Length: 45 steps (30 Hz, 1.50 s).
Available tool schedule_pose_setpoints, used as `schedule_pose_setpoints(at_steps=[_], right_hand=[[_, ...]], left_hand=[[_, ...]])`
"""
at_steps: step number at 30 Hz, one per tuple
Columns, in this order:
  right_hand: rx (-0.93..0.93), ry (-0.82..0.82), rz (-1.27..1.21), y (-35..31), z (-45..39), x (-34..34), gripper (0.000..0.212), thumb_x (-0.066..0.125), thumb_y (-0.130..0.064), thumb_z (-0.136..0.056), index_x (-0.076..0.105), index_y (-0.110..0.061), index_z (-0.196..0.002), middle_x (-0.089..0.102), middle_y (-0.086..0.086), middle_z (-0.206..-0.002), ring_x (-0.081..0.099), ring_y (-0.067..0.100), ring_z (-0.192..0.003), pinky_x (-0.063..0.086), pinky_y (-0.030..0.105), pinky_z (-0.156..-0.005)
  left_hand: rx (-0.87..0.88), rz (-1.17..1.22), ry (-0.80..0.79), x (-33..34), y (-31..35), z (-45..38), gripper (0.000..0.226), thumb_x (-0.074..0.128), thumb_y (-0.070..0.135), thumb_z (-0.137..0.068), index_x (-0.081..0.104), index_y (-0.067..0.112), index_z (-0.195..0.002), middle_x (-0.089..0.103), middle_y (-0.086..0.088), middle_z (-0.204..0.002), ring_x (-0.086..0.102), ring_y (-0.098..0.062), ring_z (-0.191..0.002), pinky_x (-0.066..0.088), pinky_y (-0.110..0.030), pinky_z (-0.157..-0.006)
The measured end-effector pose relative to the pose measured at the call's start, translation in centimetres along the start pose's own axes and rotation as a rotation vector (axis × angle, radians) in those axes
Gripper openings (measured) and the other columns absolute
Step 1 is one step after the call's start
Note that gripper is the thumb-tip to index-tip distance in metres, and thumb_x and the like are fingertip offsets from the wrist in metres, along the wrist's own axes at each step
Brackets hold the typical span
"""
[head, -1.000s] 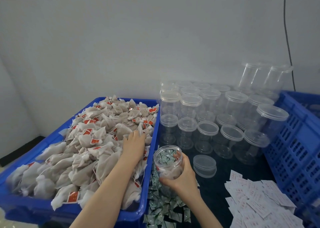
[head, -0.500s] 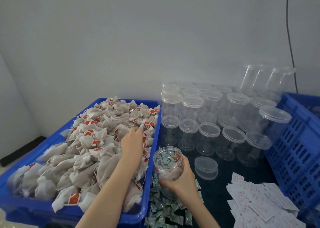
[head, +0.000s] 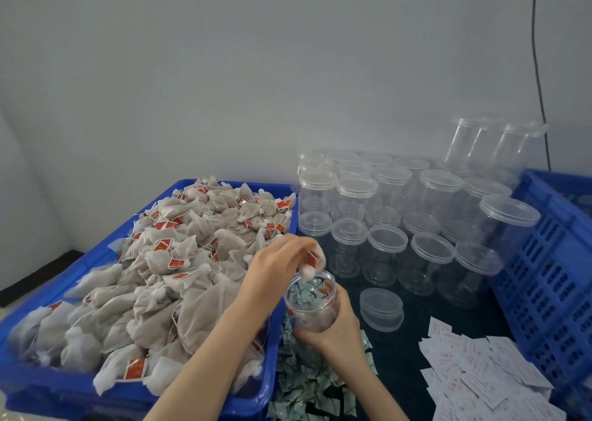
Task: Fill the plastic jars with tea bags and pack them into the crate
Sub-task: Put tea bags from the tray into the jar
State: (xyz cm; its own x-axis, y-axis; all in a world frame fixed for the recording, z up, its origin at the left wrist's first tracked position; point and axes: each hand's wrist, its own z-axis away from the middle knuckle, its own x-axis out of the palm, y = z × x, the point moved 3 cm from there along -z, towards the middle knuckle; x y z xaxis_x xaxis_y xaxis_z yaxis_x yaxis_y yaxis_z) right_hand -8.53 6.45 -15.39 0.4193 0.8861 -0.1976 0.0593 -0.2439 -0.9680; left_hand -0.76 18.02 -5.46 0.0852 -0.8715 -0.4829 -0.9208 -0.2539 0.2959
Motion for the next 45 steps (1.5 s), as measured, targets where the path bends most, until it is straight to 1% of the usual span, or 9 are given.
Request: schedule_pose_setpoints(at_steps=[7, 10, 14, 19, 23, 26, 30, 39, 45], right_hand=[[-0.062, 0.015, 0.16, -0.2, -0.2, -0.7, 0.087, 0.085, -0.041, -0.046, 0.043, -0.052, -0.121, 0.06, -0.024, -0.114, 0.06, -0.004, -0.104, 0.055, 0.021, -0.081], [-0.095, -0.026, 0.226, 0.1, -0.1, -0.9, 0.087, 0.084, -0.041, -0.048, 0.043, -0.049, -0.124, 0.06, -0.02, -0.115, 0.06, -0.001, -0.106, 0.055, 0.028, -0.085], [-0.076, -0.019, 0.167, 0.4, 0.0, -1.0, 0.086, 0.086, -0.038, -0.049, 0.045, -0.048, -0.124, 0.062, -0.02, -0.114, 0.063, 0.0, -0.104, 0.056, 0.026, -0.082], [-0.019, 0.035, -0.002, 0.5, -0.1, -0.9, 0.082, 0.087, -0.033, -0.052, 0.048, -0.045, -0.122, 0.065, -0.021, -0.113, 0.065, -0.001, -0.101, 0.054, 0.018, -0.076], [0.0, 0.04, -0.051, 0.5, -0.3, -1.0, 0.085, 0.089, -0.027, -0.054, 0.047, -0.037, -0.127, 0.064, -0.009, -0.117, 0.065, 0.003, -0.103, 0.056, 0.022, -0.083], [-0.001, 0.035, -0.053, 0.5, -0.5, -1.3, 0.082, 0.09, -0.01, -0.059, 0.048, -0.032, -0.126, 0.064, -0.006, -0.116, 0.065, 0.0, -0.101, 0.053, 0.016, -0.078], [0.002, 0.038, -0.066, 0.3, -0.7, -1.5, 0.083, 0.09, -0.001, -0.059, 0.049, -0.03, -0.125, 0.064, -0.009, -0.114, 0.064, -0.005, -0.097, 0.05, 0.009, -0.073], [0.003, 0.031, -0.079, -0.4, -0.9, -1.3, 0.085, 0.09, -0.004, -0.059, 0.048, -0.026, -0.129, 0.063, -0.006, -0.117, 0.063, -0.005, -0.098, 0.051, 0.011, -0.076], [-0.002, 0.033, -0.092, -0.2, -0.6, -1.3, 0.086, 0.09, -0.005, -0.058, 0.048, -0.026, -0.13, 0.064, -0.007, -0.117, 0.064, -0.003, -0.099, 0.052, 0.013, -0.077]], left_hand=[[-0.205, -0.232, -0.779, 3.1, -0.8, 0.6, 0.021, 0.059, 0.026, -0.091, 0.071, 0.036, -0.106, 0.07, 0.013, -0.093, 0.063, -0.008, -0.081, 0.051, -0.024, -0.076], [-0.166, -0.286, -0.926, 3.5, -0.7, 1.0, 0.024, 0.056, 0.024, -0.091, 0.069, 0.039, -0.104, 0.065, 0.016, -0.085, 0.059, -0.007, -0.076, 0.054, -0.03, -0.071], [-0.242, -0.147, -0.883, 3.7, -0.9, 1.1, 0.025, 0.062, 0.022, -0.087, 0.07, 0.04, -0.102, 0.069, 0.017, -0.089, 0.06, -0.006, -0.078, 0.053, -0.03, -0.073], [-0.426, 0.315, -0.611, 1.5, -1.2, -0.1, 0.04, 0.069, 0.008, -0.083, 0.069, 0.048, -0.089, 0.067, 0.034, -0.085, 0.063, 0.01, -0.087, 0.048, -0.006, -0.077], [-0.537, -0.056, -0.28, -0.4, -4.0, -0.6, 0.032, 0.06, 0.009, -0.091, 0.069, 0.037, -0.102, 0.07, 0.02, -0.095, 0.065, 0.001, -0.088, 0.054, -0.019, -0.08], [-0.675, -0.542, -0.599, 0.1, -6.8, 0.8, 0.03, 0.055, 0.016, -0.094, 0.061, 0.028, -0.121, 0.067, 0.003, -0.111, 0.064, -0.013, -0.09, 0.053, -0.028, -0.077], [-0.679, -0.532, -0.933, 2.0, -7.5, 2.5, 0.028, 0.055, 0.017, -0.093, 0.06, 0.021, -0.12, 0.065, -0.001, -0.112, 0.063, -0.017, -0.095, 0.054, -0.034, -0.083], [-0.698, -0.614, -0.832, 2.0, -7.7, 2.2, 0.021, 0.053, 0.013, -0.093, 0.062, 0.014, -0.112, 0.064, -0.005, -0.111, 0.063, -0.021, -0.095, 0.053, -0.031, -0.078], [-0.748, -0.508, -0.575, 1.0, -7.3, 1.6, 0.015, 0.057, 0.01, -0.089, 0.06, 0.017, -0.102, 0.056, 0.0, -0.112, 0.059, -0.018, -0.095, 0.049, -0.028, -0.072]])
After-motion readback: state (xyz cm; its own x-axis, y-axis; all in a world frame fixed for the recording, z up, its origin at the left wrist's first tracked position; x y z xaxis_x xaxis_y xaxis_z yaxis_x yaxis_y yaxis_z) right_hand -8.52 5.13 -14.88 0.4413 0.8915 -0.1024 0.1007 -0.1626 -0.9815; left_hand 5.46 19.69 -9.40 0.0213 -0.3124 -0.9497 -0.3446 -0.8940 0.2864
